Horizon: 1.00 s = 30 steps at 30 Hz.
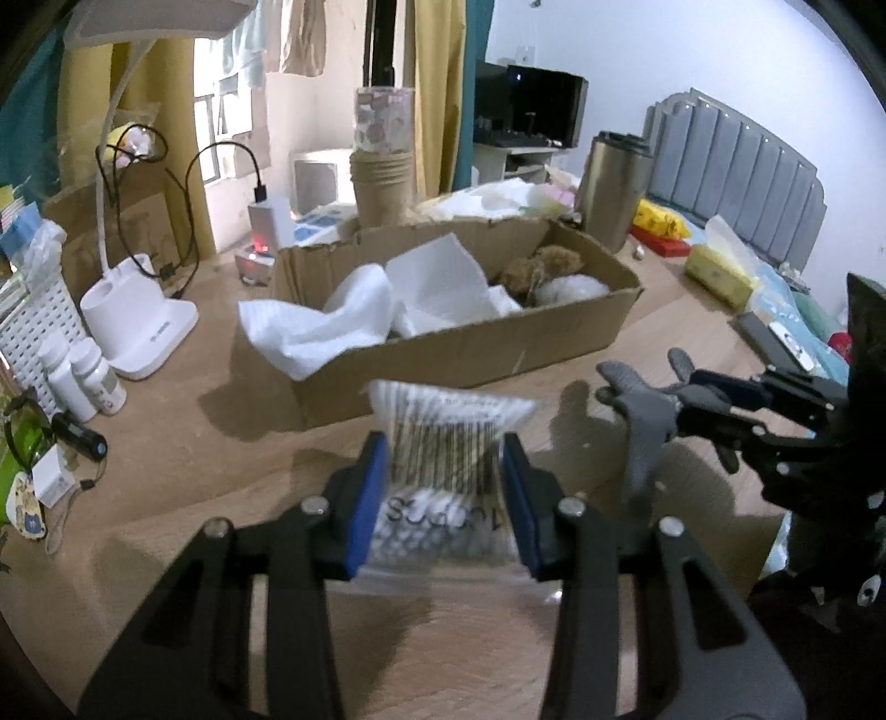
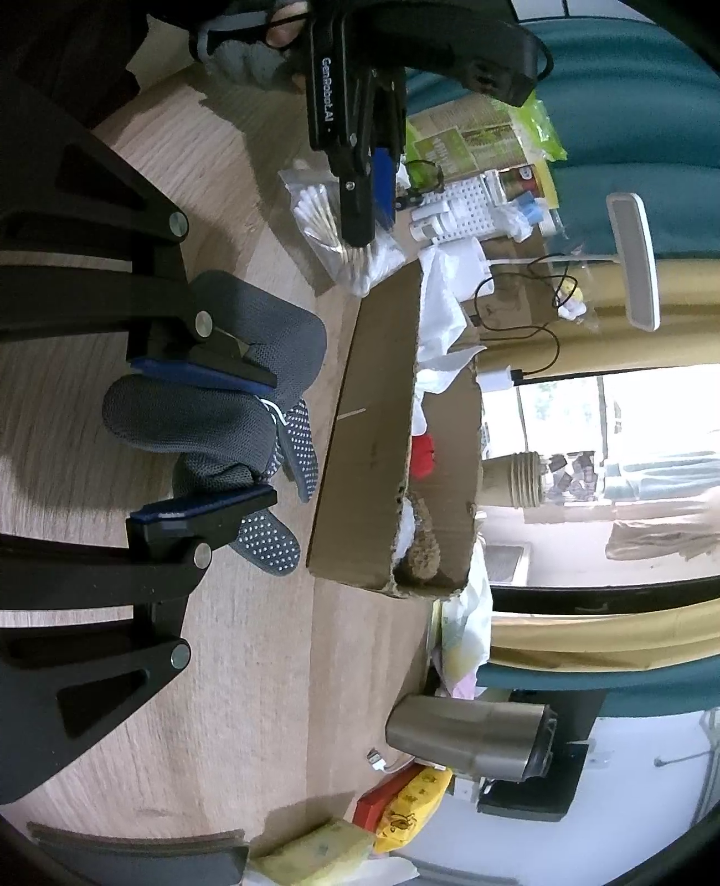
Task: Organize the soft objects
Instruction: 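Carry the cotton-swab bag and grey gloves over the cardboard box with both grippers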
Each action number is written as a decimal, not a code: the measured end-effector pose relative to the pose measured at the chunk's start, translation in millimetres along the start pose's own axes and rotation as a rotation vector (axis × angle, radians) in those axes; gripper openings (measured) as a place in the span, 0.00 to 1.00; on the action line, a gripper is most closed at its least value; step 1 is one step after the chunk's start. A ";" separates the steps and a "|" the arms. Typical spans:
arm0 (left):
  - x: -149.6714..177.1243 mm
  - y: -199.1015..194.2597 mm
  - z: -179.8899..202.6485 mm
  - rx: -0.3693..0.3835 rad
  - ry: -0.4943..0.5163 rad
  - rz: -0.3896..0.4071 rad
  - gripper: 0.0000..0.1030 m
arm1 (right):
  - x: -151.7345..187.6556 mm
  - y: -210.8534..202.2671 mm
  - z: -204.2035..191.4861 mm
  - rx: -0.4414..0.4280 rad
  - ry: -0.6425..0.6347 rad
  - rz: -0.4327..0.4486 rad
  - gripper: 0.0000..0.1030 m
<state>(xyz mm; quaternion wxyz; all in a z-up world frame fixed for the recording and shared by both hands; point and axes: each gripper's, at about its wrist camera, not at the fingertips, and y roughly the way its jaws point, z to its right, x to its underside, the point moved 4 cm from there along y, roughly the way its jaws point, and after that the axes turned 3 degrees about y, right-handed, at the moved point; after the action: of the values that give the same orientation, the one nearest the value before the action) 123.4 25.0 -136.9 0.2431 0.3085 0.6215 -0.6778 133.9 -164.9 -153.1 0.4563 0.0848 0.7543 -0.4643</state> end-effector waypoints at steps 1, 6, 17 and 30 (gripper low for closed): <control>-0.8 -2.9 0.1 0.009 -0.004 0.012 0.41 | -1.0 -0.9 -0.2 -0.003 0.002 0.002 0.35; -8.9 -20.2 3.2 0.006 0.007 0.096 0.41 | -8.4 -5.3 -4.4 -0.013 -0.004 0.020 0.35; -26.3 -36.5 -1.1 0.018 -0.018 0.191 0.41 | -33.6 -16.5 -14.3 -0.015 -0.039 0.079 0.35; -39.9 -43.9 -13.9 0.019 -0.047 0.268 0.41 | -65.2 -18.0 -16.7 -0.017 -0.075 0.138 0.35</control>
<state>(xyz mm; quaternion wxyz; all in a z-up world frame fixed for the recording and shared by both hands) 121.3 41.5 -78.3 0.3430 0.3753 0.5625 -0.6520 150.8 -142.6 -89.3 0.5158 0.1151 0.7331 -0.4282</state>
